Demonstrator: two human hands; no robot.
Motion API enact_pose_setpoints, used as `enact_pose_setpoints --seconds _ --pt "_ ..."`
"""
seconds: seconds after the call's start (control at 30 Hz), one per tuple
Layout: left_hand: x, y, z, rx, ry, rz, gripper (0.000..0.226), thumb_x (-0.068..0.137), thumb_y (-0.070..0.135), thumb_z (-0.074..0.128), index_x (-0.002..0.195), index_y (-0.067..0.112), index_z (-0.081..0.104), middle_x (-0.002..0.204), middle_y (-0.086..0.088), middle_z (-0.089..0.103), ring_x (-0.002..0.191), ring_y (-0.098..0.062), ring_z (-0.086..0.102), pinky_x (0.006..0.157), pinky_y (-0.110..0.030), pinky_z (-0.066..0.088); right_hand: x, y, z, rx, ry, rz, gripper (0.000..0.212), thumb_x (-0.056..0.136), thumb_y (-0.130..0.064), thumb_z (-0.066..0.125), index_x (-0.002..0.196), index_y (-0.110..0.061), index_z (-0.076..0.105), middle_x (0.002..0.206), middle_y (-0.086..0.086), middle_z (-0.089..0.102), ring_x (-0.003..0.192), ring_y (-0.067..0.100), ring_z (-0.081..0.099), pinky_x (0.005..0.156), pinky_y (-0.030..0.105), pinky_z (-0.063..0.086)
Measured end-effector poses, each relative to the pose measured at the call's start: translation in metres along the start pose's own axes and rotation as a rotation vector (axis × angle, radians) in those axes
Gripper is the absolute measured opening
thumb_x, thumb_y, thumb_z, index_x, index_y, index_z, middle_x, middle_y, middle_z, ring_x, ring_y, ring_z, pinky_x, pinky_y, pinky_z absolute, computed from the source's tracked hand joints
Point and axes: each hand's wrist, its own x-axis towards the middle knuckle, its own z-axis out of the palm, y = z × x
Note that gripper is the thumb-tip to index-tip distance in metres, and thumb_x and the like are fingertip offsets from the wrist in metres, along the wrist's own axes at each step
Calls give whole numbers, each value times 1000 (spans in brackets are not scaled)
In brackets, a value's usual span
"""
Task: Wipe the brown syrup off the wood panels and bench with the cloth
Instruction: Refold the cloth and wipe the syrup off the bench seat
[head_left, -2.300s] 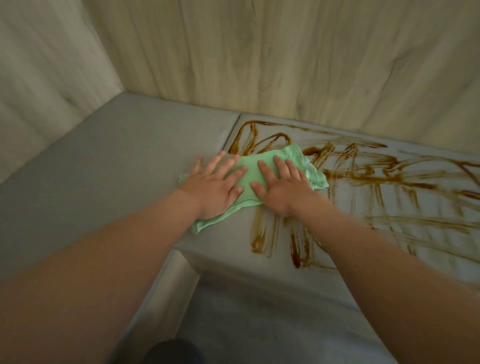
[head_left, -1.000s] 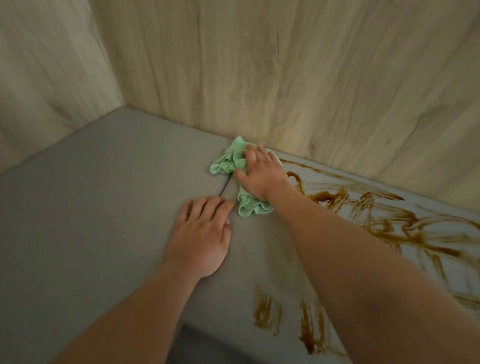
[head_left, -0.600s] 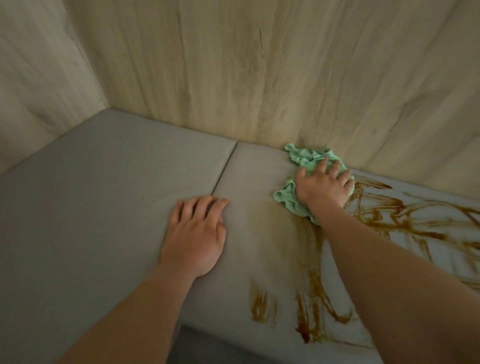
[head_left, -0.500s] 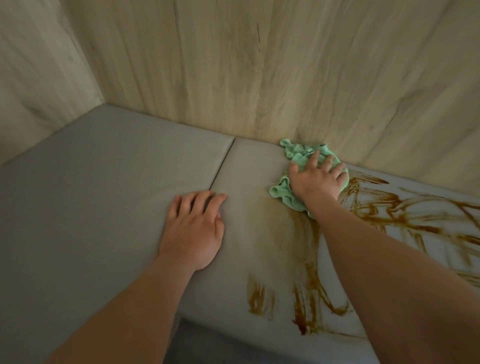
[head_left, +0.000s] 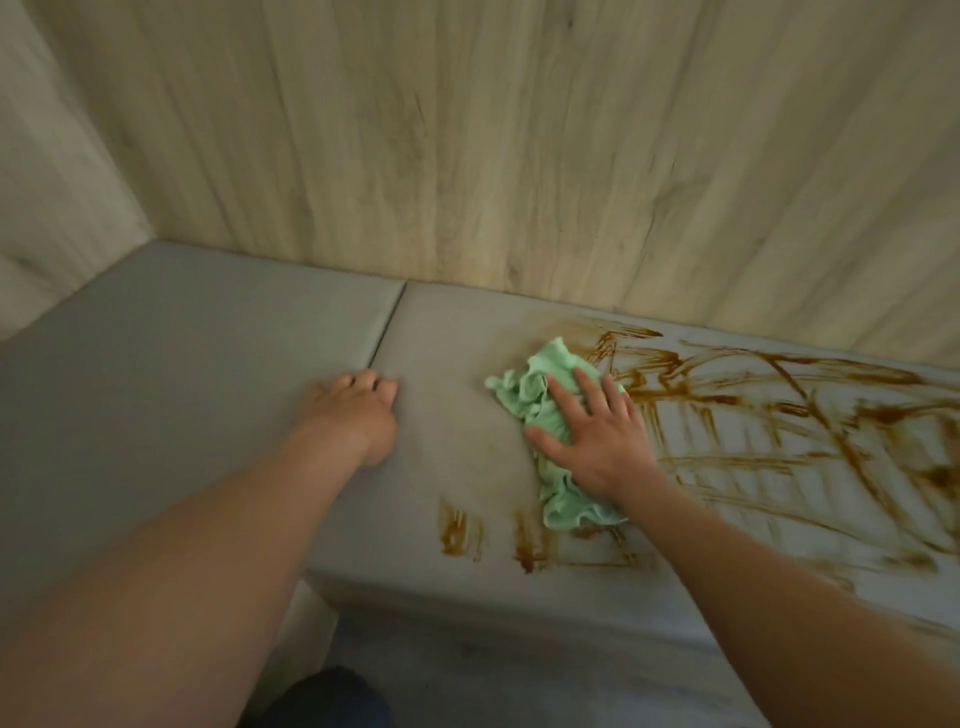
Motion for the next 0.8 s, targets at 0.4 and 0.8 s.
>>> enact_pose_setpoints --seconds 0.4,0.8 --pt "18 60 -66 56 -378 -119 21 103 18 54 111 8 70 136 -9 63 128 -31 60 101 -40 49 -28 -65 7 131 -23 -1 73 100 -71 12 164 -40 -7 173 2 -12 158 29 -18 127 50 -11" --pt "36 81 -54 10 -199 -143 20 96 13 62 110 4 72 136 -12 65 123 -36 64 96 -53 56 -26 -63 17 117 5 -21 82 94 -81 16 164 -42 1 174 -1 -6 159 26 -14 128 48 -8"
